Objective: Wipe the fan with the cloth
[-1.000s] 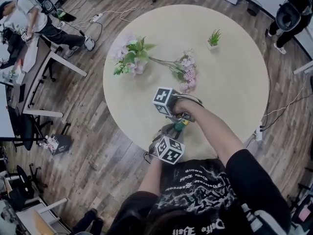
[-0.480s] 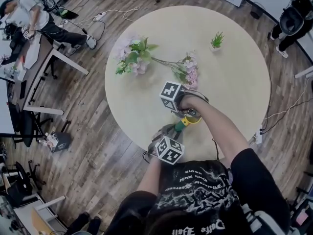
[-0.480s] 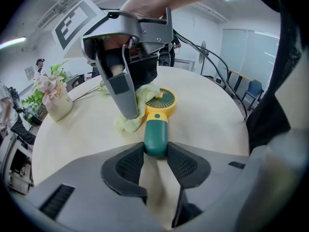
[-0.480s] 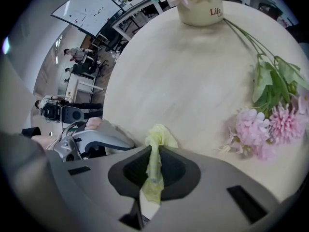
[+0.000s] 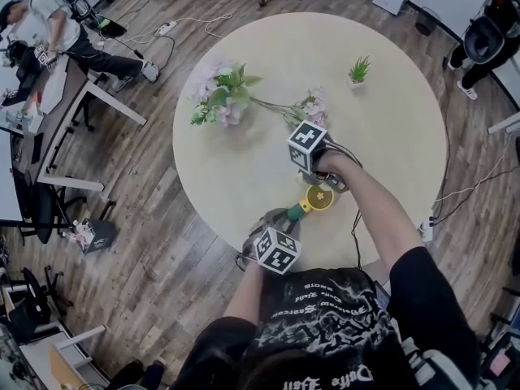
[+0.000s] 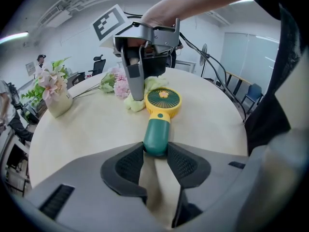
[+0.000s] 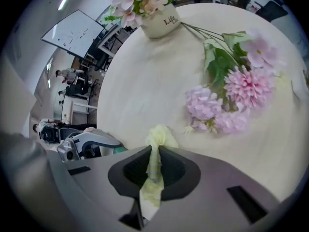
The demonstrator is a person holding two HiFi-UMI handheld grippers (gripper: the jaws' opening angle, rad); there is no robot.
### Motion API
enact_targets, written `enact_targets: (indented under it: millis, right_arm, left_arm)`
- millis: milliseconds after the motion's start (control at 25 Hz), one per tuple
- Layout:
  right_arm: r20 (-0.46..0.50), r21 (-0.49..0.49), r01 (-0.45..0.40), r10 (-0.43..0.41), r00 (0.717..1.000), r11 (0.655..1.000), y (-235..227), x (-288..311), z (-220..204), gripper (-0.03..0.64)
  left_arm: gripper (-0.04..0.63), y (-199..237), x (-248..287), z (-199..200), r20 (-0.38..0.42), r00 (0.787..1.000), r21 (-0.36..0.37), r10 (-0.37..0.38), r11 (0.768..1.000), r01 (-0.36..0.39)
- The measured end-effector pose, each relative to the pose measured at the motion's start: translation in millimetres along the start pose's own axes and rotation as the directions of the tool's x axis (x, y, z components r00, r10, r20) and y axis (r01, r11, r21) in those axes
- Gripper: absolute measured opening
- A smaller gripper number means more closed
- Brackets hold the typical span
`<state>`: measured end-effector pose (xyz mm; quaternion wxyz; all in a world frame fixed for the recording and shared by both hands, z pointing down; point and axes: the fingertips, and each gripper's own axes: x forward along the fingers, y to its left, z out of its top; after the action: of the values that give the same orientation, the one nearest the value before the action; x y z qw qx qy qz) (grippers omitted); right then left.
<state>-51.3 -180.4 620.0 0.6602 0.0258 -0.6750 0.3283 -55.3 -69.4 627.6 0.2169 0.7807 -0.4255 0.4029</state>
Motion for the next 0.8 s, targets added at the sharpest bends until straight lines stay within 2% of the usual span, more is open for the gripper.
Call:
enact_targets:
  millis: [160, 280, 400, 640, 800]
  right_arm:
    - [0.090, 0.109, -0.056, 0.046, 0.995, 0.992, -18, -7, -11, 0.041]
    - [0.175, 0.195, -0.114, 0.079, 0.981, 0.974, -29, -10, -18, 0.040]
    - [0.251, 0.244, -0.139, 0.076, 0.965, 0.960, -39, -14, -27, 0.041]
    - [0.344, 0.272, -0.193, 0.093, 0.934, 0.943, -39, -10, -56, 0.040]
    - [0.411, 0.259, -0.228, 0.107, 0.905, 0.938, -34, -8, -67, 0.040]
  left_arm:
    - [0.172, 0, 0, 0, 0.002, 1.000, -0.026, -0.002, 1.000, 0.002]
    - [0.172, 1, 1, 0, 0.004, 1.000, -0.043, 0.002, 0.999, -0.002]
    - [0.172, 2, 2, -1, 0.006, 1.000, -0.088, 0.004, 0.996, -0.004]
    - [0.172, 5, 2, -2, 0.013, 1.000, -0.144, -0.006, 0.989, 0.008]
    - [0.173, 4, 2, -2, 0.007, 1.000, -0.143, -0.008, 0.990, 0.009]
